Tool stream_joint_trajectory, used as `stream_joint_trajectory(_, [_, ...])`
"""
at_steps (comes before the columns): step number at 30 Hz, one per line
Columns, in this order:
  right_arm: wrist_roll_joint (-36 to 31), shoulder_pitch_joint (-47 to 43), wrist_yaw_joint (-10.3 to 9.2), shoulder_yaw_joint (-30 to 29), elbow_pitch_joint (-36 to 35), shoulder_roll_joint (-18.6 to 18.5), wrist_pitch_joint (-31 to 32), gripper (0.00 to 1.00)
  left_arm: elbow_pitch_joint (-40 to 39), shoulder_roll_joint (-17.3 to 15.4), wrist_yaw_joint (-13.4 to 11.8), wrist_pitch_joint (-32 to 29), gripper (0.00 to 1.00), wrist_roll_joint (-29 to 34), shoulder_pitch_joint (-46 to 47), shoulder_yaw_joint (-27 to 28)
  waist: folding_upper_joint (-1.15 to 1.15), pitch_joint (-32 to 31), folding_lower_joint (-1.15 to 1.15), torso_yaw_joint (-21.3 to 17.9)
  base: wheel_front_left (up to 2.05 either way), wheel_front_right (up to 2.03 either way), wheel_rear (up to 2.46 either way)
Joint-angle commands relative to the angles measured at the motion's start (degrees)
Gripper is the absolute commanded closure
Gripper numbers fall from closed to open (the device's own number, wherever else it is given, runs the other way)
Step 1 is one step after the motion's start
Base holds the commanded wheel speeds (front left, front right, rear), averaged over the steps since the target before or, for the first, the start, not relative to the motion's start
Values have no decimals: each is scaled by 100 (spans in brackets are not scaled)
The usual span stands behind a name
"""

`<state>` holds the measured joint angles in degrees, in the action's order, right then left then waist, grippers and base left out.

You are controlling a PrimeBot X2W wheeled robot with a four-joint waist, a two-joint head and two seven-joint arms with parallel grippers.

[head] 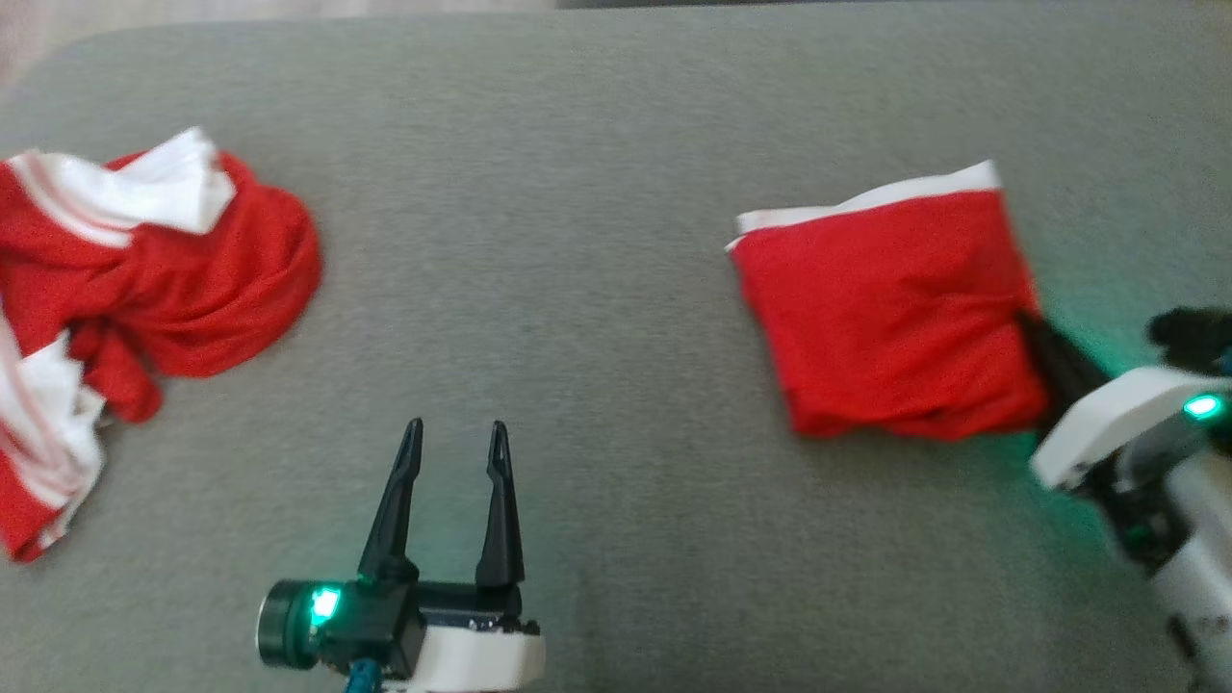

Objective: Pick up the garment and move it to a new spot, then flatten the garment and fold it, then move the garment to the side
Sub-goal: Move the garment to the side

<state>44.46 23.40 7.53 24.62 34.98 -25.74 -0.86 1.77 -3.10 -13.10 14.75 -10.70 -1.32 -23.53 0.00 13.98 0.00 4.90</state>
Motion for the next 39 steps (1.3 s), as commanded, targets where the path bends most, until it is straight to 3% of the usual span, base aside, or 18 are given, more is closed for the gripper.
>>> stream_joint_trajectory(1, [12, 167, -4, 54, -110, -266, -81, 100, -202, 23, -11, 25, 0, 12, 236, 165, 0, 143, 0, -231, 0, 0, 0])
stream_joint_trajectory(12, [55, 796, -4, 69, -27, -1965, -151, 100, -234, 23, 80, 25, 0, 329, 871, 306, 0, 1072, 0, -1027, 0, 0, 0])
stream_joint_trajectory(21, [-72, 1316, -4, -50, 561, -2595, -456, 100, -168, 23, 185, 25, 0, 554, 1287, 327, 0, 1557, 0, -1171, 0, 0, 0])
stream_joint_trajectory(23, [-216, 1453, -4, -87, 788, -2549, -585, 0, -153, 23, 183, 25, 0, 550, 1311, 321, 0, 1564, 0, -1181, 0, 0, 0])
stream_joint_trajectory(29, [-843, 1615, -4, -35, 1215, -2113, -1134, 0, -67, 23, 153, 25, 0, 368, 1313, 189, 0, 1224, 0, -1009, 0, 0, 0])
stream_joint_trajectory(33, [-1074, 1425, -4, 5, 1163, -1541, -1302, 0, -13, 23, 91, 25, 0, 215, 1162, 176, 0, 754, 0, -813, 0, 0, 0])
stream_joint_trajectory(34, [-1074, 1425, -4, 5, 1163, -1541, -1302, 0, -13, 23, 91, 25, 0, 215, 1162, 176, 0, 754, 0, -813, 0, 0, 0])
stream_joint_trajectory(39, [-1127, 791, -4, 114, 835, -732, -1388, 0, 140, 23, 81, 25, 0, 45, 837, 197, 0, 64, 0, -499, 0, 0, 0])
